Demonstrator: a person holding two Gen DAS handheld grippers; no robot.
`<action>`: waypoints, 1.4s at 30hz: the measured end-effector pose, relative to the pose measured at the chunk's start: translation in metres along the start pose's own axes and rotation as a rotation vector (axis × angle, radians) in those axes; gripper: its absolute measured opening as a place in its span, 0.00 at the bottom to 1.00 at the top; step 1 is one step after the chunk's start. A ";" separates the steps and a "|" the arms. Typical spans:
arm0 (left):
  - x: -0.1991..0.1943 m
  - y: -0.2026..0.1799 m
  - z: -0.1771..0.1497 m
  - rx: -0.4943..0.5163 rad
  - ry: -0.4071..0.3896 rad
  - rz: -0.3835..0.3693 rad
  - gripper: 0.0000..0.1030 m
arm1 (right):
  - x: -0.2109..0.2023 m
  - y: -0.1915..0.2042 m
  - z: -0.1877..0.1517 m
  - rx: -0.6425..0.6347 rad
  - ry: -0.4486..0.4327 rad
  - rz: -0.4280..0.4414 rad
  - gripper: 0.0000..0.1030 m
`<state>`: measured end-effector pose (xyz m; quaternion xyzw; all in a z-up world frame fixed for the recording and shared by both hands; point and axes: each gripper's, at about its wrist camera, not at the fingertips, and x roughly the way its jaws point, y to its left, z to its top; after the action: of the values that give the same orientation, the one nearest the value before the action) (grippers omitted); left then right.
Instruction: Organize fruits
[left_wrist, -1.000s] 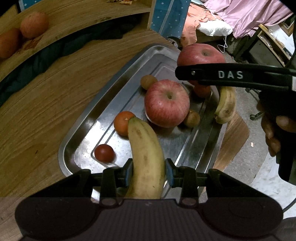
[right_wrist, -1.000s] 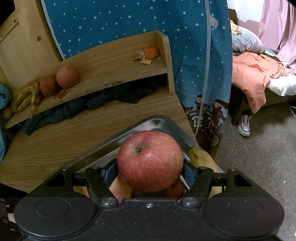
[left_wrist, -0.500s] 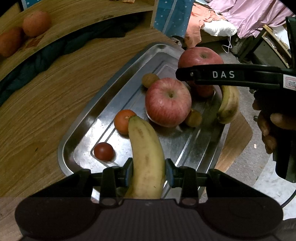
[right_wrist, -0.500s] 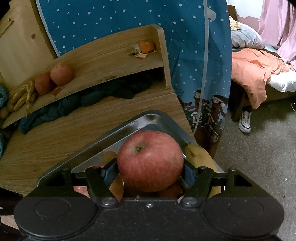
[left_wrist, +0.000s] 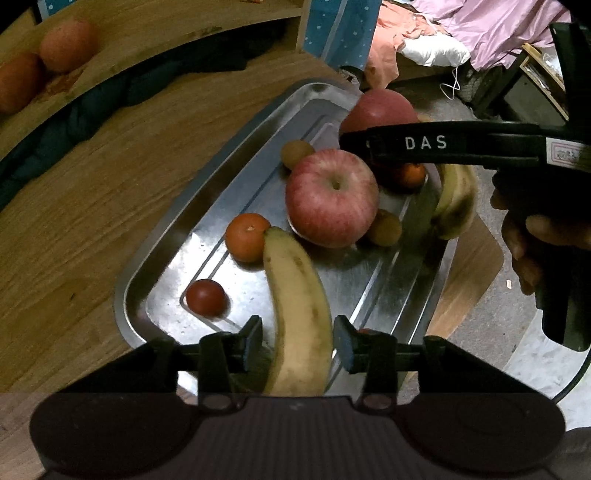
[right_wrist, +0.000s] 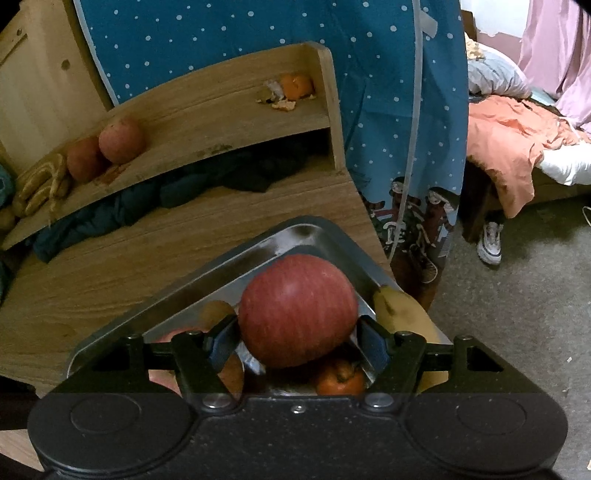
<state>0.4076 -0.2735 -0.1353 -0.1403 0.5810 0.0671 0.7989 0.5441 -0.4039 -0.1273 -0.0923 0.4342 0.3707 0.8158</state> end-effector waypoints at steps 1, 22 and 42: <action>-0.001 0.001 0.000 0.004 0.000 0.002 0.52 | 0.000 0.001 0.000 0.001 0.000 -0.003 0.69; -0.075 0.078 -0.022 0.134 -0.190 0.069 0.97 | -0.075 0.067 -0.032 0.188 -0.183 -0.239 0.98; -0.161 0.191 -0.095 0.262 -0.420 0.040 1.00 | -0.174 0.261 -0.113 0.304 -0.354 -0.501 0.99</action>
<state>0.2187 -0.1117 -0.0381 -0.0072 0.4086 0.0348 0.9120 0.2322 -0.3638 -0.0163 -0.0077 0.2998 0.1001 0.9487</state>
